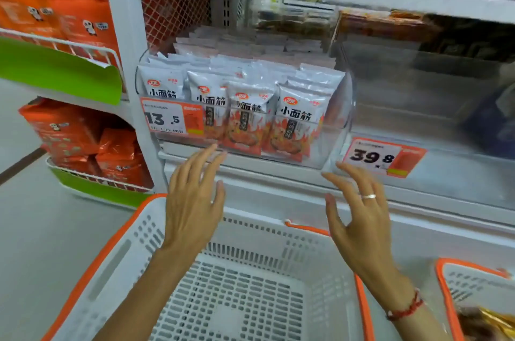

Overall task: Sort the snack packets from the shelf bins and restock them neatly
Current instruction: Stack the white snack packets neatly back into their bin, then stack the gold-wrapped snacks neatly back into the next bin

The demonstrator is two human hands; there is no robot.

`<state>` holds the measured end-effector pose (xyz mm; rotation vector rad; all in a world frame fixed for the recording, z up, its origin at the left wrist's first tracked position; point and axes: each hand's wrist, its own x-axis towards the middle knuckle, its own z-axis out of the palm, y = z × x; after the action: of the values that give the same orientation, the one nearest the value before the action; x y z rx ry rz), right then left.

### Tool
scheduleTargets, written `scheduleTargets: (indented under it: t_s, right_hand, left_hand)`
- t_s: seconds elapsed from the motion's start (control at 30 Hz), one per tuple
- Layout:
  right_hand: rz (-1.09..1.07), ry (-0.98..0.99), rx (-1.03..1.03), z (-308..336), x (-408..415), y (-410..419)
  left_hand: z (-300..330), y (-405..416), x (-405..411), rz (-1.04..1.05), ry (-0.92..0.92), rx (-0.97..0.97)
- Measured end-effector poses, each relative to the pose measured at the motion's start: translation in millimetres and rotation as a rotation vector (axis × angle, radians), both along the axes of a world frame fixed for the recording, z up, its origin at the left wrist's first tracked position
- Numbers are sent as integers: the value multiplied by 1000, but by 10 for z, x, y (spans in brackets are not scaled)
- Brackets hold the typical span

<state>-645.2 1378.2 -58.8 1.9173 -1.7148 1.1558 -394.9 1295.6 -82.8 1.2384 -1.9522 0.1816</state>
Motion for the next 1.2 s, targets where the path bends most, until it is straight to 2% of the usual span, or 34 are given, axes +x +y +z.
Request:
scheduleTargets:
  t_s: [0.07,0.13,0.27,0.4,0.5,0.67,0.93,1.2]
  right_hand:
    - [-31,-56,79,-361,-94,303]
    - [-56,-117,245,-775,-169,615]
    - [-238,-160,604,-1415,-67,1171]
    - [-378,-423,700,-1424,-24,1272]
    - [-386,-596,744,-1396,-57,1272]
    - [-367,-542,796,-1325,78,1187]
    - [-227,-561,784,-1280,1157,628]
    - [-264,-483,818,-1304,1822,286]
  left_hand:
    - [-395,313,319,87,5,119]
    - [-703,665,646,185,47,221]
    - [-1061,1114,1171,401,-18,297]
    - [-1254,1095,1638,592,-187,558]
    - [-1243,1051,1756,633,-137,778]
    - [-1206,1060,1937,563,-72,745]
    - [-1171,913,3000,654,-48,707]
    - [-1237,693,3666,700,-124,738]
